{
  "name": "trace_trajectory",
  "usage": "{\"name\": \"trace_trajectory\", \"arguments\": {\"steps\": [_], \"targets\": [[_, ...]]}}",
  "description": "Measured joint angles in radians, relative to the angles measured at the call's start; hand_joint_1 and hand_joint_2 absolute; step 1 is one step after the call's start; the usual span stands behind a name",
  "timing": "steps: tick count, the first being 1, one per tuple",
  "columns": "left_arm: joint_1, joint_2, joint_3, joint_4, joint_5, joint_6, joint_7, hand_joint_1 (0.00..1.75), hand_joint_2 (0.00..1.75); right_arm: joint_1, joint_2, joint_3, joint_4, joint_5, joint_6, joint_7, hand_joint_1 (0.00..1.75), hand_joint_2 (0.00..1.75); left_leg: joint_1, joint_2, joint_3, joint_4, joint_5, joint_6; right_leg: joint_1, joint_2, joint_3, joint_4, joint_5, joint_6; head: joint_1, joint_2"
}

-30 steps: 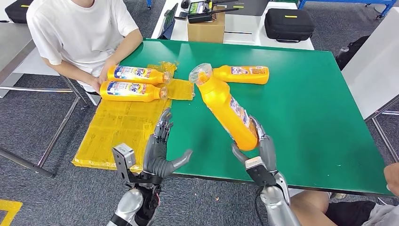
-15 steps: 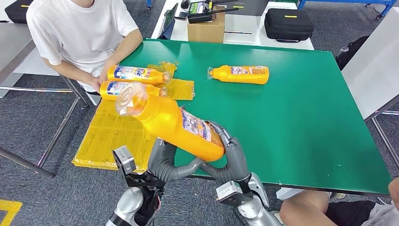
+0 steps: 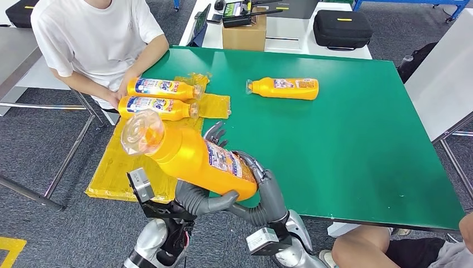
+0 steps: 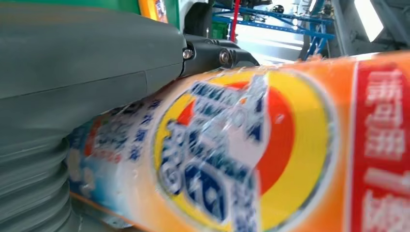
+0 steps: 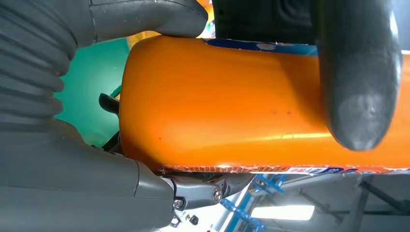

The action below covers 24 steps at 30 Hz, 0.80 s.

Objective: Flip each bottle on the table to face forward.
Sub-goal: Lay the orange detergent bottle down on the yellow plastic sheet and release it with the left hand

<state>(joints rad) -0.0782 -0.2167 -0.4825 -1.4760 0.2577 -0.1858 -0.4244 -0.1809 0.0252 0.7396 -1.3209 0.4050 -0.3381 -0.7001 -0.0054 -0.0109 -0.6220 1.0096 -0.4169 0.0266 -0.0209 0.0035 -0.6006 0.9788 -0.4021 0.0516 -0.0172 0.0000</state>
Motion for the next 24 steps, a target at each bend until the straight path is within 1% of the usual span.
{"name": "trace_trajectory", "arguments": {"steps": [3,4,8,9,10,12,13,14,18,19,22,23,24], "targets": [[-0.001,0.002,0.003,-0.006,0.116,-0.057,0.027,0.71,1.75,-0.003,-0.004,0.016,0.001,-0.007,0.003,0.0,1.75,1.75,0.0,0.0,0.0,0.0,0.0,0.0,0.0,0.0,0.0,0.0,0.0,0.0,0.0,0.0],[-0.002,0.004,0.006,-0.006,0.154,-0.076,0.038,0.84,1.75,-0.004,-0.006,0.021,0.002,-0.009,0.003,0.0,1.75,1.75,0.0,0.0,0.0,0.0,0.0,0.0,0.0,0.0,0.0,0.0,0.0,0.0,0.0,0.0],[-0.001,0.011,0.017,-0.006,0.215,-0.106,0.056,0.84,1.75,-0.008,-0.011,0.033,0.004,-0.009,0.003,0.0,1.75,1.75,0.0,0.001,0.0,0.0,0.0,0.0,0.0,0.0,-0.001,0.0,0.0,0.0,0.0,0.0],[0.0,0.013,0.02,-0.006,0.222,-0.11,0.059,0.98,1.75,-0.009,-0.012,0.035,0.005,-0.008,0.003,0.0,1.75,1.75,0.0,0.001,0.0,0.0,0.0,0.0,0.0,0.0,-0.001,0.0,0.0,0.0,0.0,0.0],[0.0,0.015,0.022,-0.006,0.225,-0.112,0.06,1.16,1.75,-0.009,-0.013,0.037,0.007,-0.008,0.003,0.001,1.75,1.75,0.0,0.001,0.0,0.0,0.0,0.0,0.0,0.0,-0.001,0.0,0.0,0.0,0.0,0.0],[0.0,0.016,0.025,-0.006,0.227,-0.113,0.061,1.61,1.75,-0.011,-0.014,0.041,0.009,-0.008,0.003,0.001,1.75,1.75,0.0,0.001,0.0,0.0,0.0,0.0,0.0,0.0,-0.001,0.0,0.0,0.0,0.0,0.0],[0.0,0.016,0.026,-0.006,0.227,-0.113,0.061,1.7,1.75,-0.012,-0.015,0.042,0.011,-0.007,0.003,0.001,1.75,1.75,0.0,0.001,0.0,0.0,0.0,0.0,0.0,0.0,-0.001,0.0,0.0,0.0,0.0,0.0],[0.0,0.017,0.026,-0.006,0.229,-0.114,0.062,1.75,1.75,-0.012,-0.016,0.043,0.012,-0.006,0.003,0.001,1.75,1.75,0.0,0.001,0.0,0.0,0.0,0.0,0.0,0.0,-0.001,0.0,0.0,0.0,0.0,0.0],[0.002,0.023,0.033,-0.006,0.25,-0.13,0.068,1.75,1.75,-0.011,-0.02,0.044,0.022,0.011,0.005,0.001,1.75,1.75,0.0,0.001,0.0,0.0,0.0,0.0,0.0,0.0,-0.001,0.0,0.0,0.0,0.0,0.0],[0.003,0.026,0.035,-0.006,0.256,-0.135,0.07,1.75,1.75,-0.01,-0.02,0.044,0.025,0.015,0.005,0.001,1.71,1.75,0.0,0.001,0.0,0.0,0.0,0.0,0.0,0.0,-0.002,0.0,0.0,0.0,0.0,0.0],[0.008,0.033,0.042,-0.005,0.261,-0.148,0.074,1.75,1.75,-0.002,-0.021,0.043,0.032,0.024,0.005,0.001,0.41,1.75,0.0,0.001,0.0,0.0,0.0,0.0,0.0,0.0,-0.002,0.0,0.0,0.0,0.0,0.0],[0.009,0.035,0.043,-0.005,0.26,-0.151,0.075,1.75,1.75,0.003,-0.023,0.043,0.035,0.024,0.007,0.0,0.01,1.75,0.0,0.001,0.0,0.0,0.0,0.0,0.0,0.0,-0.002,0.0,0.0,0.0,0.0,0.0],[0.008,0.037,0.045,-0.005,0.258,-0.153,0.075,1.75,1.75,0.01,-0.025,0.042,0.037,0.023,0.01,0.0,0.0,1.75,0.0,0.001,-0.001,0.0,0.0,0.0,0.0,0.0,-0.002,0.0,0.0,0.0,0.0,0.0]]}}
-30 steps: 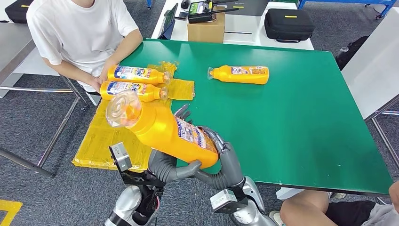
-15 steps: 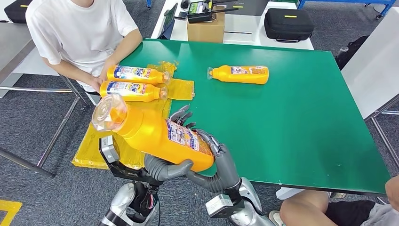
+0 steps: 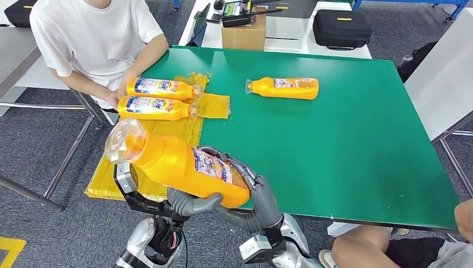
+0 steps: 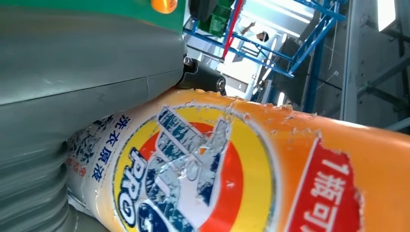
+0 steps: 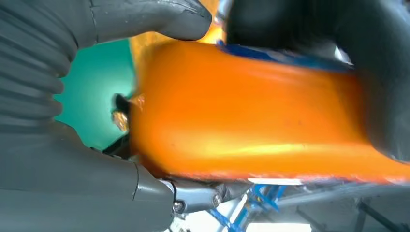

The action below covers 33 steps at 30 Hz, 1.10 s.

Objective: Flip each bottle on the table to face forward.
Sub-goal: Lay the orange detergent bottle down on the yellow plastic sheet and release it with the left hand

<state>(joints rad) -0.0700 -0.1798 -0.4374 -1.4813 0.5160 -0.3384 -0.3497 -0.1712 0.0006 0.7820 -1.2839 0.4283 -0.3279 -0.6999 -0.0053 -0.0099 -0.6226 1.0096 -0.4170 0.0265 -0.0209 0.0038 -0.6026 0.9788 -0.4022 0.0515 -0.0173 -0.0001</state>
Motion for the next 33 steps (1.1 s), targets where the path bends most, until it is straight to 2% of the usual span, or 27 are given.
{"name": "trace_trajectory", "arguments": {"steps": [6,10,15,21,26,30,33], "targets": [[-0.004,0.005,0.02,0.0,-0.033,0.004,-0.005,1.75,1.75,0.055,-0.01,-0.032,0.008,0.001,0.011,0.0,0.0,1.75,0.0,0.0,-0.001,0.0,0.0,0.0,0.0,0.0,0.0,0.0,0.0,0.0,0.0,0.0],[-0.005,0.005,0.027,0.0,-0.04,0.008,-0.006,1.75,1.75,0.069,-0.01,-0.047,0.008,0.002,0.011,0.0,0.0,0.0,0.0,0.0,-0.001,0.0,0.0,0.0,0.0,0.0,0.0,0.0,0.0,0.0,0.0,0.0],[-0.007,0.005,0.034,0.0,-0.127,0.084,-0.008,1.75,1.75,0.093,-0.009,-0.075,0.001,0.021,-0.036,0.0,0.0,0.0,0.0,0.0,-0.001,0.0,0.0,0.0,0.0,0.0,0.0,0.0,0.0,0.0,0.0,0.0],[-0.017,0.008,0.06,0.001,-0.307,0.221,-0.041,1.75,1.75,0.123,-0.012,-0.107,-0.075,0.03,-0.179,0.0,0.0,0.0,0.0,0.0,-0.001,0.0,0.0,0.0,0.0,0.0,0.0,0.0,0.0,0.0,0.0,0.0],[-0.023,0.019,0.072,0.006,-0.614,0.415,-0.038,1.75,1.75,0.144,-0.011,-0.15,-0.136,0.022,-0.246,0.0,0.0,0.0,0.0,0.0,-0.001,0.0,0.0,0.0,0.0,0.0,0.0,0.0,0.0,0.0,0.0,0.0],[-0.034,0.026,0.072,0.039,-0.929,0.547,-0.001,1.75,1.75,0.154,-0.008,-0.173,-0.171,0.019,-0.234,0.0,0.0,0.0,0.0,-0.001,-0.001,0.0,0.0,0.0,0.0,0.0,0.0,0.0,0.0,0.0,0.0,0.0],[-0.058,0.028,0.069,0.102,-1.151,0.61,0.049,1.75,1.75,0.155,-0.002,-0.182,-0.186,0.016,-0.209,0.0,0.0,0.0,0.0,0.0,-0.001,0.0,0.0,0.0,0.0,0.0,-0.001,0.0,0.0,0.0,0.0,0.0]]}}
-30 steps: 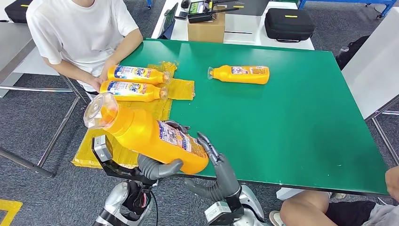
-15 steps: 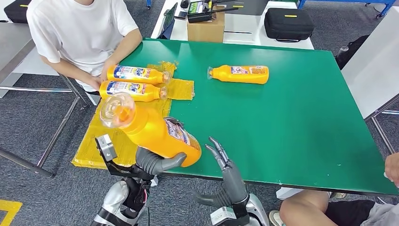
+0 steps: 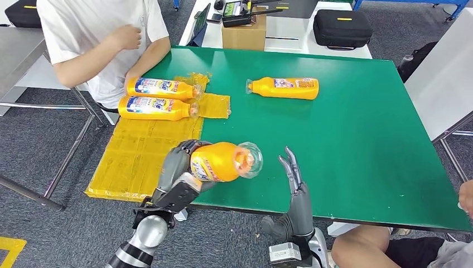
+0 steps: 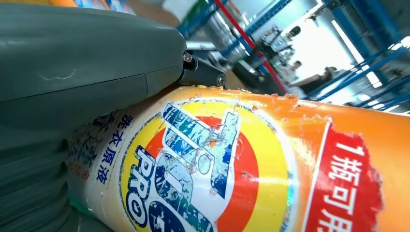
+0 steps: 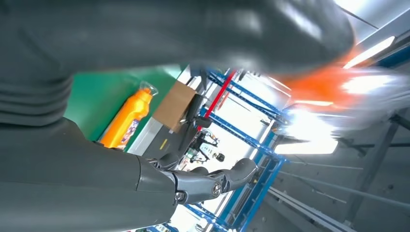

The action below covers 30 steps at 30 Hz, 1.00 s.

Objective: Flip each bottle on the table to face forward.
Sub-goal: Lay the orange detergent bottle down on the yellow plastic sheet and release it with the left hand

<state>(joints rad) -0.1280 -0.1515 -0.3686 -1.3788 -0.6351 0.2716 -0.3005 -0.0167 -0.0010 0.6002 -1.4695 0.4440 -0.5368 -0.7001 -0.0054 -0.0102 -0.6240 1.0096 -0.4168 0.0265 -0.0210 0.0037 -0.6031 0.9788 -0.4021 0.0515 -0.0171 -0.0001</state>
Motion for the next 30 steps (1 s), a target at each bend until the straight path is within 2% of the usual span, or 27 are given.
{"name": "trace_trajectory", "arguments": {"steps": [8,11,21,30], "targets": [[-0.114,0.0,0.003,0.279,-0.293,0.062,0.12,1.75,1.75,-0.004,0.015,-0.009,-0.009,-0.021,0.054,0.0,0.0,0.0,0.0,0.0,0.0,0.0,0.0,0.0,0.0,0.0,0.0,0.0,0.0,0.0,0.0,0.0],[-0.166,0.001,0.003,0.395,-0.355,0.08,0.146,1.75,1.75,-0.007,0.018,-0.009,-0.01,-0.021,0.062,0.0,0.0,0.0,0.0,0.0,0.0,0.0,0.0,0.0,0.0,0.0,0.0,0.0,0.0,0.0,0.0,0.0],[-0.33,0.001,0.015,0.66,-0.461,0.052,0.212,1.75,1.75,-0.019,0.022,-0.012,-0.02,-0.023,0.106,0.0,0.0,0.0,0.0,0.0,0.0,0.0,0.001,0.0,0.0,0.0,0.001,0.0,0.0,0.0,0.0,0.0],[-0.406,0.0,0.027,0.769,-0.488,0.05,0.244,1.75,1.75,-0.02,0.023,-0.014,-0.021,-0.027,0.116,0.0,0.0,0.0,0.0,0.0,0.001,0.0,0.001,0.0,0.0,0.0,0.001,0.001,0.001,0.0,0.0,0.0]]}}
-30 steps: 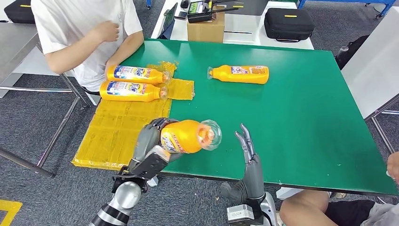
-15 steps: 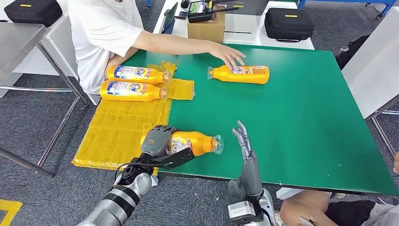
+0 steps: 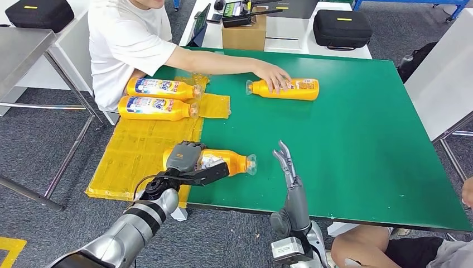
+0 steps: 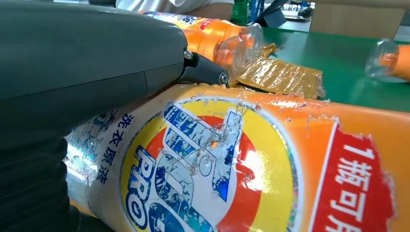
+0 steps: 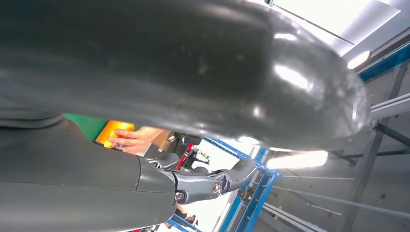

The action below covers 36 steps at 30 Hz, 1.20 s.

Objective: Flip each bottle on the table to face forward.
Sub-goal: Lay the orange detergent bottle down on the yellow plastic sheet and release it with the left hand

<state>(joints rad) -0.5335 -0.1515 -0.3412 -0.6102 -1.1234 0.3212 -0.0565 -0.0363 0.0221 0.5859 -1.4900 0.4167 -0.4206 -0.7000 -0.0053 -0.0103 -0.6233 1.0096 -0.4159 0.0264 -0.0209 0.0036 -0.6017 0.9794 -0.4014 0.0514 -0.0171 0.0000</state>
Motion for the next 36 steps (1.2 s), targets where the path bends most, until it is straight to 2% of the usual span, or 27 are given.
{"name": "trace_trajectory", "arguments": {"steps": [7,13,15,16,19,22,26,30,33,36], "targets": [[-0.073,0.007,-0.002,0.114,-0.143,-0.004,0.106,1.73,1.75,-0.004,0.0,0.0,0.003,-0.015,0.019,0.0,0.0,0.0,0.0,0.0,0.001,0.0,0.0,0.0,0.0,0.0,0.001,0.0,0.0,0.0,0.0,0.0],[-0.122,0.009,-0.01,0.173,-0.173,-0.076,0.113,0.59,1.75,-0.015,0.0,0.0,0.015,-0.034,0.042,0.0,0.0,0.0,0.0,0.0,0.003,0.0,0.0,0.0,0.0,0.0,0.004,0.0,0.0,0.0,0.0,0.0],[-0.133,0.009,-0.012,0.185,-0.174,-0.095,0.114,0.14,1.75,-0.018,0.0,-0.001,0.019,-0.039,0.045,0.0,0.0,0.0,0.0,0.0,0.004,0.0,0.0,0.0,0.0,0.0,0.004,0.0,0.0,0.0,0.0,0.0],[-0.137,0.009,-0.012,0.19,-0.174,-0.102,0.114,0.03,1.75,-0.019,0.0,-0.001,0.021,-0.041,0.045,0.0,0.0,0.0,0.0,0.0,0.004,0.0,0.0,0.0,0.0,0.0,0.005,0.0,0.0,0.0,0.0,0.0],[-0.15,0.009,-0.012,0.201,-0.166,-0.137,0.109,0.0,1.75,-0.022,0.0,-0.002,0.027,-0.045,0.048,0.0,0.0,0.0,0.0,0.0,0.005,0.0,0.0,0.0,0.0,0.0,0.005,0.0,0.0,0.0,0.0,0.0],[-0.164,0.009,-0.009,0.211,-0.135,-0.195,0.067,0.0,1.75,-0.027,0.001,-0.007,0.034,-0.057,0.049,0.0,0.0,0.0,0.0,0.0,0.005,0.0,0.0,0.0,0.0,0.0,0.006,0.0,0.0,0.0,0.0,0.0],[-0.169,0.01,0.018,0.215,-0.052,-0.252,-0.068,0.0,1.75,-0.032,0.0,-0.011,0.044,-0.076,0.044,0.0,0.0,0.0,0.0,-0.001,0.005,0.0,0.0,0.0,0.0,0.0,0.006,0.0,0.0,0.0,0.0,0.0],[-0.16,0.009,0.064,0.207,0.086,-0.339,-0.267,0.0,1.75,-0.035,-0.005,-0.01,0.051,-0.102,0.036,0.0,0.0,0.0,0.0,-0.004,0.005,0.0,0.0,0.0,0.0,-0.002,0.006,0.0,0.0,0.0,0.0,0.0],[-0.151,0.009,0.094,0.193,0.157,-0.414,-0.351,0.0,1.75,-0.043,-0.009,-0.005,0.057,-0.122,0.026,0.0,0.0,0.0,0.0,-0.006,0.004,0.0,0.0,0.0,0.0,-0.004,0.007,0.0,-0.001,0.0,0.0,0.0],[-0.142,0.01,0.11,0.179,0.194,-0.449,-0.385,0.0,1.75,-0.053,-0.012,0.004,0.063,-0.134,0.018,0.0,0.0,0.0,0.0,-0.006,0.004,0.0,0.0,0.0,0.0,-0.004,0.007,0.0,-0.001,0.0,0.0,0.0]]}}
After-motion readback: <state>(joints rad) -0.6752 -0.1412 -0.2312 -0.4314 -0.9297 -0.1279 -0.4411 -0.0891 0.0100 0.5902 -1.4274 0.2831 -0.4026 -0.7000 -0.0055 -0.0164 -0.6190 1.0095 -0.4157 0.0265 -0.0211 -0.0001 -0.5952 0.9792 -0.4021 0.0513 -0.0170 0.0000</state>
